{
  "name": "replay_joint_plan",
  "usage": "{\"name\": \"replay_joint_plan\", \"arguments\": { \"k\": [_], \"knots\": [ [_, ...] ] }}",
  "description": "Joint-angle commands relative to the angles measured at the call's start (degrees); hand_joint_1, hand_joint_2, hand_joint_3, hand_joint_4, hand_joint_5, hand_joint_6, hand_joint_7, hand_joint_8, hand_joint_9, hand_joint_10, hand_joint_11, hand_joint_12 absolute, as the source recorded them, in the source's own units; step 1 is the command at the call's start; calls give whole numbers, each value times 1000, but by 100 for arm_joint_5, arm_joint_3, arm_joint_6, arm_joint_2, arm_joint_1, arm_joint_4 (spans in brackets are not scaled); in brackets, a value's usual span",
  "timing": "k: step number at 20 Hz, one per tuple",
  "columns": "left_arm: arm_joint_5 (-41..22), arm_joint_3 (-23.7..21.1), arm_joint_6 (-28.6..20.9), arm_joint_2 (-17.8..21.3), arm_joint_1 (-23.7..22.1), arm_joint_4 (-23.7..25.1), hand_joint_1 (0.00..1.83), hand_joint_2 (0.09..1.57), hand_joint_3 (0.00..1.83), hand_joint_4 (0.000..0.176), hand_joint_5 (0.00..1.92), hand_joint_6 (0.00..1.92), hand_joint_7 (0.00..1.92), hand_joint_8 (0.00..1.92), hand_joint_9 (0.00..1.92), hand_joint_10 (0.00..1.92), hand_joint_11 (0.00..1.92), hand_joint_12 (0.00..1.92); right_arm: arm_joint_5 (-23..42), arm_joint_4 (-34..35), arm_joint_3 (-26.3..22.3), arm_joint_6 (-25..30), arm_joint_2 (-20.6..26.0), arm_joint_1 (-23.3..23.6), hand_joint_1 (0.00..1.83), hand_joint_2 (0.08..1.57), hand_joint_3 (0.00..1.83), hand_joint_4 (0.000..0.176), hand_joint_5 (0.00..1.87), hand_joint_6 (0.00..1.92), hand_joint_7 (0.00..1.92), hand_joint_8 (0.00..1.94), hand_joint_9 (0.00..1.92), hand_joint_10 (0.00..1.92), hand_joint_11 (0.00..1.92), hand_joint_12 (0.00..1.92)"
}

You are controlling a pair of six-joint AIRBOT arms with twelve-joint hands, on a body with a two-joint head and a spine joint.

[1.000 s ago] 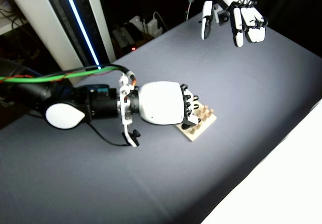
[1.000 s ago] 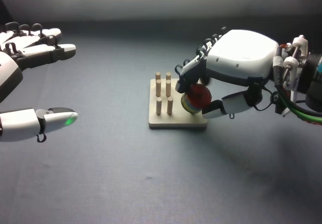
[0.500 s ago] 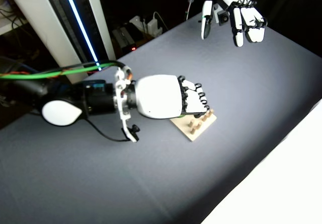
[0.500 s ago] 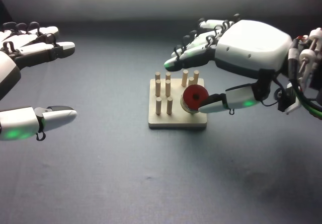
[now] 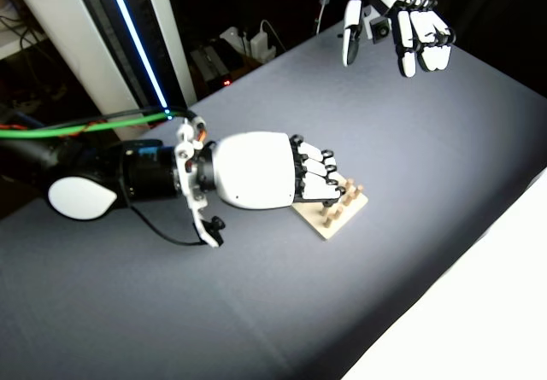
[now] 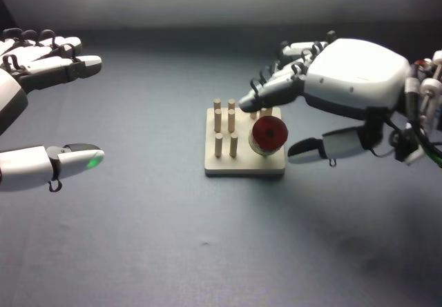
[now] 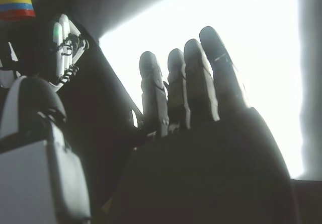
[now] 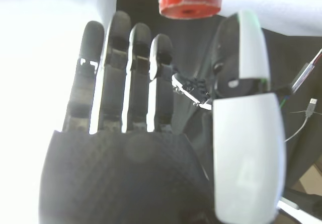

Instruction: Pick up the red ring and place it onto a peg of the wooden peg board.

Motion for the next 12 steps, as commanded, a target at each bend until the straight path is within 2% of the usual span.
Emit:
{"name": "replay_joint_plan", "arguments": {
  "k": [1, 3, 4, 5, 6, 7, 8, 10, 11, 12],
  "knots": [
    [-726, -11, -20, -10, -62, -31, 677, 1002, 0, 32, 446, 4, 231, 0, 203, 3, 0, 796, 572, 173, -33, 16, 132, -22, 908, 1094, 6, 0, 713, 15, 659, 4, 642, 24, 233, 896],
    [-746, -35, -20, -8, -5, -55, 666, 1005, 1, 26, 453, 6, 234, 1, 206, 4, 0, 796, 573, 175, -109, 16, 277, -110, 911, 1106, 2, 0, 721, 8, 661, 3, 625, 10, 181, 913],
    [-755, -46, -20, -5, 17, -67, 680, 1007, 0, 0, 475, 3, 251, 2, 204, 6, 0, 766, 573, 175, -123, 16, 311, -133, 832, 1099, 0, 0, 763, 9, 685, 5, 579, 0, 158, 870],
    [-765, -53, -22, -2, 38, -81, 662, 1011, 2, 0, 468, 0, 242, 0, 200, 3, 0, 766, 571, 176, -135, 16, 333, -161, 740, 1102, 2, 0, 770, 8, 695, 6, 586, 3, 185, 871],
    [-767, -53, -27, -2, 41, -85, 662, 1011, 2, 0, 468, 0, 242, 0, 200, 3, 0, 766, 568, 176, -134, 16, 333, -179, 740, 1102, 2, 0, 770, 8, 695, 6, 586, 3, 185, 871],
    [-766, -50, -28, -2, 41, -85, 694, 1018, 4, 0, 474, 3, 242, 0, 207, 5, 0, 763, 558, 173, -124, 16, 333, -193, 692, 1110, 4, 9, 760, 1, 673, 2, 624, 16, 222, 886],
    [-764, -45, -30, -3, 39, -85, 708, 1021, 4, 0, 473, 2, 239, 0, 205, 4, 0, 758, 542, 167, -104, 16, 333, -203, 719, 1110, 1, 0, 763, 1, 670, 1, 628, 9, 197, 940],
    [-768, -41, -36, -2, 37, -84, 707, 1025, 2, 10, 464, 1, 241, 2, 215, 5, 0, 807, 508, 158, -32, 16, 274, -209, 837, 1102, 0, 0, 761, 0, 678, 1, 615, 2, 185, 906],
    [-768, -38, -39, -1, 37, -84, 718, 1020, 0, 16, 464, 0, 239, 1, 211, 2, 0, 811, 504, 152, -14, 16, 244, -209, 808, 1109, 3, 0, 753, 0, 677, 0, 589, 1, 165, 888],
    [-768, -36, -39, -2, 36, -84, 729, 1015, 0, 12, 466, 0, 236, 0, 204, 2, 0, 773, 502, 136, -10, 16, 232, -209, 803, 1109, 2, 0, 750, 0, 673, 0, 584, 1, 158, 882]
  ]
}}
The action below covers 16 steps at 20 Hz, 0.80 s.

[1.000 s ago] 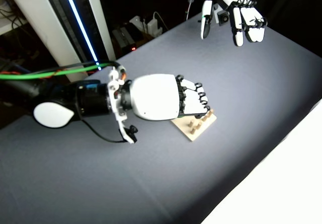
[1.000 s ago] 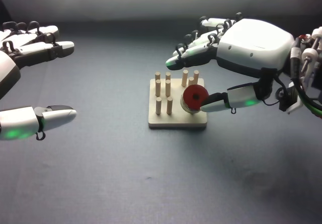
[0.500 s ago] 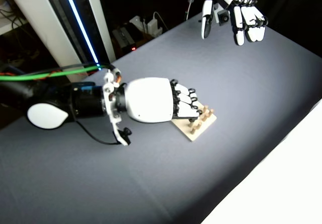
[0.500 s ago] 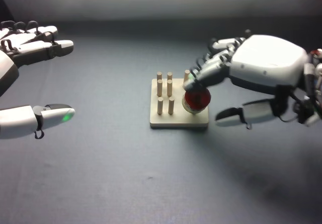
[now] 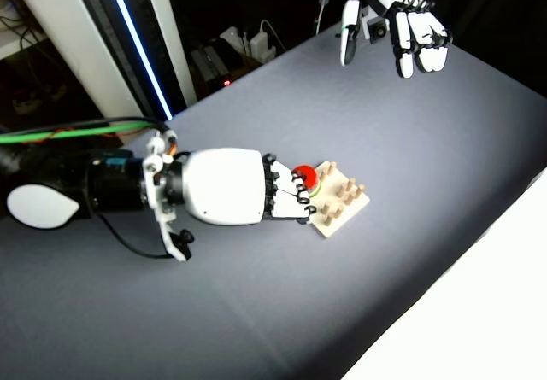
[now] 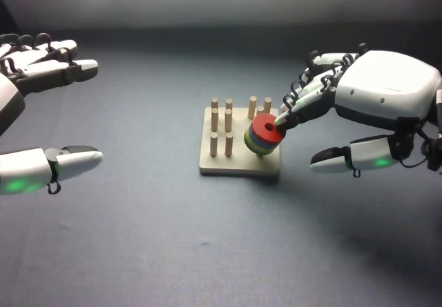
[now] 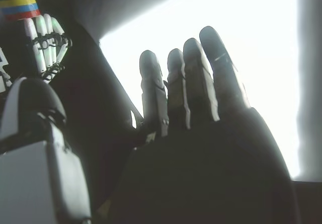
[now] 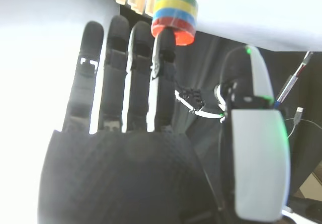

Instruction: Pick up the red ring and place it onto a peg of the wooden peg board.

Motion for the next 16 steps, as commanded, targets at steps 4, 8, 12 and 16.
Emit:
{"name": "replay_joint_plan", "arguments": {
  "k": [4, 8, 12, 16],
  "knots": [
    [-733, 21, -26, -9, -36, 11, 703, 1016, 0, 7, 460, 0, 228, 3, 188, 7, 0, 733, 487, 80, 67, 18, -77, 45, 914, 1109, 0, 0, 757, 1, 675, 2, 613, 5, 216, 825],
    [-715, 44, -30, -43, -36, 11, 679, 1024, 2, 0, 467, 0, 241, 1, 200, 4, 0, 679, 485, 72, 114, 18, -111, 100, 1038, 1073, 0, 0, 775, 7, 704, 10, 652, 16, 271, 819],
    [-715, 68, -58, -55, -38, 11, 680, 1024, 0, 0, 453, 0, 223, 0, 187, 1, 0, 686, 488, -52, 124, 18, -227, 233, 1006, 1054, 0, 0, 787, 2, 709, 3, 683, 12, 245, 909],
    [-721, 70, -64, -62, -39, 12, 634, 1033, 1, 0, 445, 2, 226, 1, 206, 5, 0, 785, 590, -197, 91, 70, -250, 373, 991, 1054, 0, 0, 777, 0, 661, 0, 640, 0, 218, 967]
  ]
}}
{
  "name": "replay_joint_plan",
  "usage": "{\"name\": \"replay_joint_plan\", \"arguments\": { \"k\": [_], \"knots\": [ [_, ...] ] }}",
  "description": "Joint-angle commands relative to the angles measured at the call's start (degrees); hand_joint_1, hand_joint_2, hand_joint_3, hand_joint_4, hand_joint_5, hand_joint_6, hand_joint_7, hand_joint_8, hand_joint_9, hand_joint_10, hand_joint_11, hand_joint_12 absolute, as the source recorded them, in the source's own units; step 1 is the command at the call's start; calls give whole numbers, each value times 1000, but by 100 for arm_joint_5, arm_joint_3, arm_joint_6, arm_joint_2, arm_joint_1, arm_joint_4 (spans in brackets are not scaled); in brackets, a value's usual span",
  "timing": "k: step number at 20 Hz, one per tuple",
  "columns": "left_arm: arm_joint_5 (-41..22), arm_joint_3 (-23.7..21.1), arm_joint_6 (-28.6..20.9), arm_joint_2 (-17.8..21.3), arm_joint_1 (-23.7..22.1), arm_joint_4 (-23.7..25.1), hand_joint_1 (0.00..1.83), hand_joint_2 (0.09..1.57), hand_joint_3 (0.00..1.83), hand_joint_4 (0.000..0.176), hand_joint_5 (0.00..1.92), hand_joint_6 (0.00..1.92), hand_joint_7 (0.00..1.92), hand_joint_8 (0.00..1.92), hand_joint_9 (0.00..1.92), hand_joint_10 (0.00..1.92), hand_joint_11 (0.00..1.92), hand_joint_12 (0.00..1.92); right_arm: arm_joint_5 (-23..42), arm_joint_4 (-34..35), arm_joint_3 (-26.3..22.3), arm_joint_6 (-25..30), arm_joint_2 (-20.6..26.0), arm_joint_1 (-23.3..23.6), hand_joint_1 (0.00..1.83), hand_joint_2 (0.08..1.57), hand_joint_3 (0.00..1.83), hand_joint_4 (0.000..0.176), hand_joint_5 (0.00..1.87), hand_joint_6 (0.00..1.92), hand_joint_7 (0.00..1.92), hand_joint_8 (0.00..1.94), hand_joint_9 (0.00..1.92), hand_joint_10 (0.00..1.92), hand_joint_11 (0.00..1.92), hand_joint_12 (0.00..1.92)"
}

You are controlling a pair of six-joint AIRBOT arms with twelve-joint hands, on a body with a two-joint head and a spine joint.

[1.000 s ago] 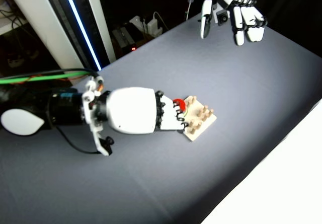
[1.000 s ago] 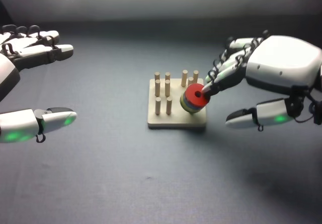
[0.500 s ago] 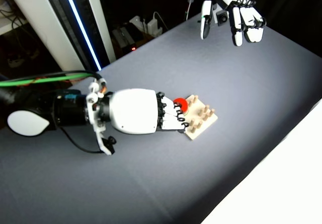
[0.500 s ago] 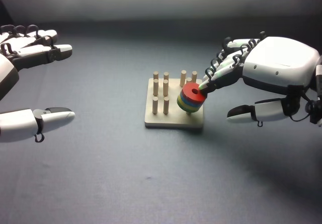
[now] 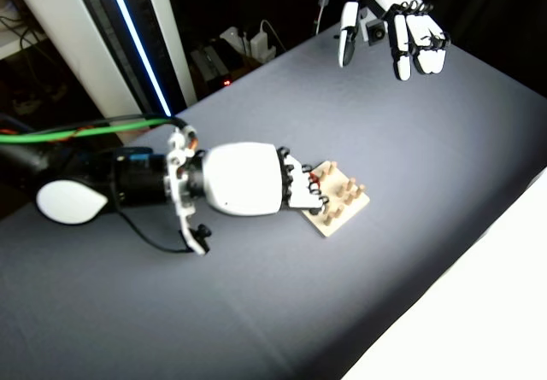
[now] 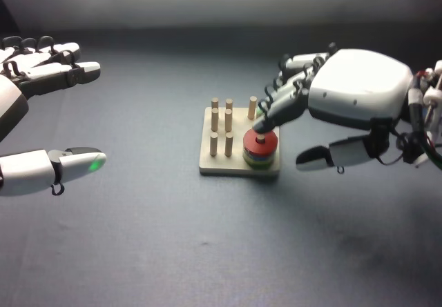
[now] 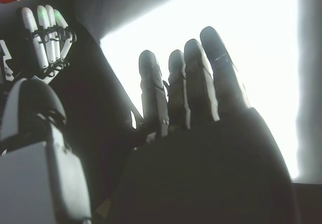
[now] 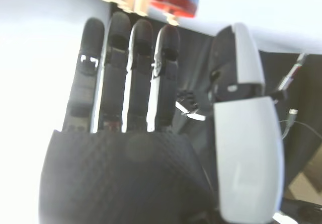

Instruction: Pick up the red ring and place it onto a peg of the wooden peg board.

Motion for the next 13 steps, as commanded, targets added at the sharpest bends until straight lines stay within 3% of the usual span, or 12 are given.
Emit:
{"name": "replay_joint_plan", "arguments": {
  "k": [1, 3, 4, 5, 6, 7, 8, 11, 12, 13],
  "knots": [
    [-733, 42, -43, 2, -39, 16, 631, 1023, 0, 9, 449, 3, 225, 0, 204, 3, 0, 799, 650, 172, -36, 25, 30, 79, 991, 1063, 0, 0, 762, 0, 637, 0, 608, 0, 172, 1010],
    [-768, 42, -53, -3, -39, 1, 689, 1029, 0, 7, 446, 1, 232, 2, 208, 4, 0, 768, 742, 235, -116, 30, 33, 79, 994, 1089, 9, 0, 749, 0, 623, 0, 589, 0, 144, 1017],
    [-868, 27, -61, -6, -36, -39, 703, 1021, 0, 44, 415, 0, 204, 2, 182, 3, 0, 694, 1074, 491, -217, 30, 189, 61, 827, 1136, 1, 0, 723, 0, 636, 1, 599, 1, 172, 940],
    [-885, 22, -64, -5, -36, -43, 703, 1021, 0, 44, 415, 0, 204, 2, 182, 3, 0, 694, 1115, 519, -229, 30, 226, 40, 827, 1136, 1, 0, 723, 0, 636, 1, 599, 1, 172, 940],
    [-981, 3, -83, -3, -34, -45, 700, 1014, 0, 34, 420, 1, 211, 3, 191, 5, 0, 713, 1308, 663, -305, 29, 354, -30, 772, 1123, 0, 0, 722, 0, 644, 2, 582, 1, 137, 1017],
    [-1131, -30, -92, 2, -31, -45, 693, 1008, 0, 4, 443, 4, 235, 5, 215, 9, 0, 757, 1613, 866, -388, 22, 508, -171, 748, 1112, 0, 0, 723, 3, 642, 2, 537, 0, 27, 1136],
    [-1252, -60, -94, 9, -28, -45, 683, 1007, 0, 0, 457, 4, 247, 4, 226, 8, 0, 787, 1847, 1059, -457, -2, 621, -308, 738, 1113, 0, 0, 709, 0, 630, 0, 519, 0, 5, 1153],
    [-1916, -171, -174, 50, -36, 25, 742, 1036, 4, 0, 368, 0, 264, 0, 270, 6, 0, 898, 3153, 1961, -873, -101, 1150, -1033, 835, 1138, 0, 0, 666, 1, 641, 1, 550, 4, 139, 797],
    [-2089, -189, -224, 59, -36, 41, 804, 1039, 2, 22, 330, 0, 233, 0, 202, 1, 0, 676, 3468, 2135, -966, -106, 1239, -1213, 796, 1163, 7, 0, 652, 0, 625, 0, 532, 2, 131, 762],
    [-2244, -202, -270, 67, -35, 52, 846, 1045, 2, 62, 311, 0, 214, 1, 165, 2, 0, 551, 3791, 2320, -1033, -122, 1289, -1377, 755, 1201, 1, 0, 645, 0, 631, 1, 543, 3, 104, 787]
  ]
}}
